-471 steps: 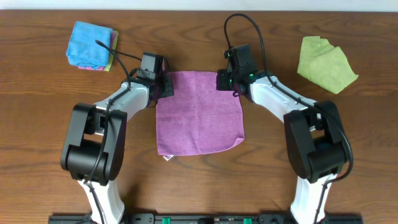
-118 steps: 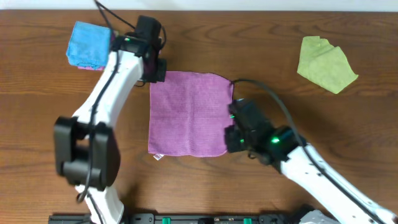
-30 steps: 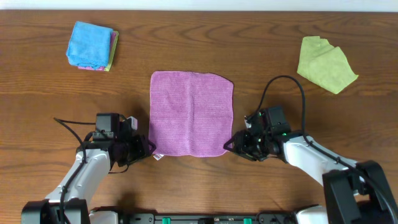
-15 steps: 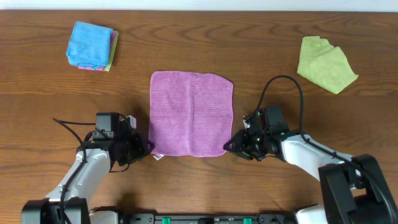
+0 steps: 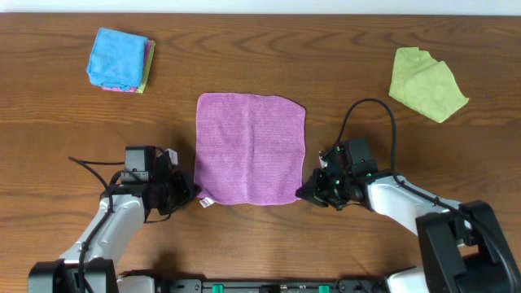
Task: Fold the cloth
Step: 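Lift the bottom corners and fold them up over the top edge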
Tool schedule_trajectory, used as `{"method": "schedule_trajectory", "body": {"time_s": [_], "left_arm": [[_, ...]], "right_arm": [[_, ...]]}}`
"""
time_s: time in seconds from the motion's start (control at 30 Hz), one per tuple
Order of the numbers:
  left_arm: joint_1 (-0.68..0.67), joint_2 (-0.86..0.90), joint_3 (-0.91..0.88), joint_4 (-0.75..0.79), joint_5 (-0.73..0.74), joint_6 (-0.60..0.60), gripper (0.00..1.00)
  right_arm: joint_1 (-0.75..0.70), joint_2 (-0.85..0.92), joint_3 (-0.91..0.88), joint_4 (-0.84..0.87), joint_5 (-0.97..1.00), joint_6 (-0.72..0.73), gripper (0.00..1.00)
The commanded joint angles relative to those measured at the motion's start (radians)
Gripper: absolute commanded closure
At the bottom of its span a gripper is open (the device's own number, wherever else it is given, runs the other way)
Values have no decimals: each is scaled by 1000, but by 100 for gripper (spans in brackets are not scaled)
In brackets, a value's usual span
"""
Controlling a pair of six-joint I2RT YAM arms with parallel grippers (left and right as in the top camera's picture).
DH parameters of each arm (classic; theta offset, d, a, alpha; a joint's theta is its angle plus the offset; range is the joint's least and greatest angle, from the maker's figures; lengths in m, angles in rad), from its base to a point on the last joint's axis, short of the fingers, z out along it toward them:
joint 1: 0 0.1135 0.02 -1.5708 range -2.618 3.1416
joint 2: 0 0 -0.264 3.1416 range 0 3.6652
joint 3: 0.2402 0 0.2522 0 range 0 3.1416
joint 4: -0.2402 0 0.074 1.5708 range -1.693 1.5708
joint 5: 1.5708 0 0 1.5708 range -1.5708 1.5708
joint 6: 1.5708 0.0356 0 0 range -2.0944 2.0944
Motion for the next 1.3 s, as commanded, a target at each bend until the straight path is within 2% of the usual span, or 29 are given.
{"method": "schedule_trajectory", "body": {"time_s": [0.0, 0.27, 0.37, 0.5, 0.67, 1.07, 1.27], "left_arm": [[6, 9, 6, 3, 71, -15, 94], [6, -11, 45, 4, 100, -10, 94], [6, -34, 98, 3, 98, 37, 94], [4, -40, 187, -4, 35, 78, 94], [-2, -40, 232, -3, -14, 96, 94], [-100, -38, 240, 122, -229, 101, 94], [-100, -38, 259, 124, -253, 106, 94]], "right_arm": [[5, 6, -2, 23, -66, 2, 99], [5, -78, 30, 43, -94, 0, 99], [5, -145, 54, 47, -65, -3, 98], [5, -219, 103, 38, -5, -22, 98], [5, -228, 122, 23, 45, -28, 98], [5, -228, 133, 12, 272, -43, 99], [6, -227, 215, -127, 461, -133, 98]]}}
